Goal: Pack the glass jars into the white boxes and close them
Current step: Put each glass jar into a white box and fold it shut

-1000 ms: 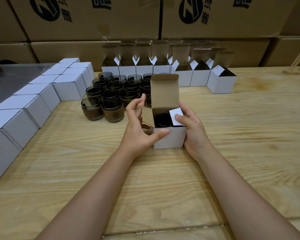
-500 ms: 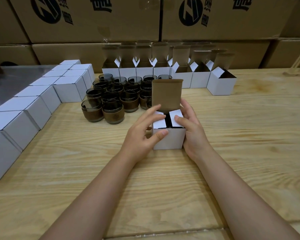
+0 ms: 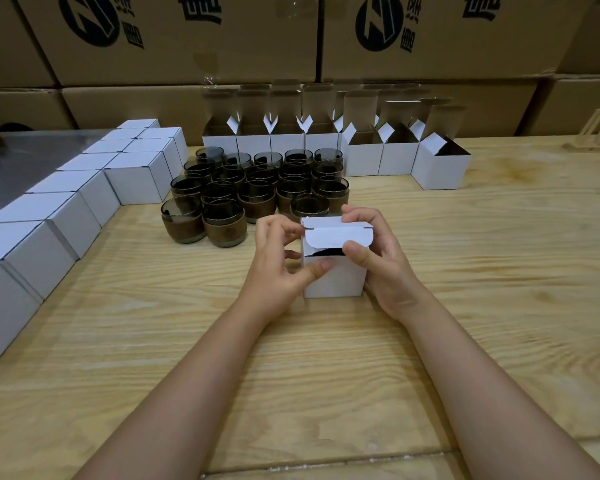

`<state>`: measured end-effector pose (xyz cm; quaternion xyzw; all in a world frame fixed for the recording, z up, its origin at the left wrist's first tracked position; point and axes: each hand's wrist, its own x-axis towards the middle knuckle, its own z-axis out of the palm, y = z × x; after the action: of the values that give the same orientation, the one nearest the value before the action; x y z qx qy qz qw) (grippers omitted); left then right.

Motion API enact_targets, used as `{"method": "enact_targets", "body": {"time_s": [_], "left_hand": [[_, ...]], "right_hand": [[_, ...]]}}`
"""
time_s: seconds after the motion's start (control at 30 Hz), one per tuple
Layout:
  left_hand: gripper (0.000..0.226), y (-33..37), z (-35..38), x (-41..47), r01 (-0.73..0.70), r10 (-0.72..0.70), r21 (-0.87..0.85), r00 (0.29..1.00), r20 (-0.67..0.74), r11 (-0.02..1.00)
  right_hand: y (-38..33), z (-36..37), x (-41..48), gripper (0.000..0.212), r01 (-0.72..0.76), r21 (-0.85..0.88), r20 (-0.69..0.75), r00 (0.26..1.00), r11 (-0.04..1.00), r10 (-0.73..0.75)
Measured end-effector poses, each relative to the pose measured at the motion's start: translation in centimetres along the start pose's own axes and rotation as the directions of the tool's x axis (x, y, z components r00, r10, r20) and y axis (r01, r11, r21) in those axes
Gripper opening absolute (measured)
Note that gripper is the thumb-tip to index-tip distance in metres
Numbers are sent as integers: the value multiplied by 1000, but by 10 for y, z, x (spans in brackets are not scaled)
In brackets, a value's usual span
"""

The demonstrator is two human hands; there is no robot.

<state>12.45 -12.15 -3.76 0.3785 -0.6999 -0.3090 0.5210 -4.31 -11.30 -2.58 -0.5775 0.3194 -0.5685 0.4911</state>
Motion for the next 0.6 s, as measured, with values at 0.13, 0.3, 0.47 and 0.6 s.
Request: {"method": "enact_targets", "body": {"time_s": [0.13,0.3,0.47,0.6], "left_hand": [[56,-2,1,0,32,-32,-44,999,8,999],[59,-2,1,-2,60,-61,-131,998,1,990],[57,-4,1,-2,47,-47,-111,999,7,993],[45,-5,1,-1,17,-17,-127,1000,1,992]], "right_hand": [[3,2,0,17,27,-25,-53,998,999,-29],[4,3,-1,15,39,-45,-84,996,998,-42],[5,1,-1,17,43,-93,-49,998,995,-48],[5,-2,-1,19,19,-87,-22,1000,996,-21]]}}
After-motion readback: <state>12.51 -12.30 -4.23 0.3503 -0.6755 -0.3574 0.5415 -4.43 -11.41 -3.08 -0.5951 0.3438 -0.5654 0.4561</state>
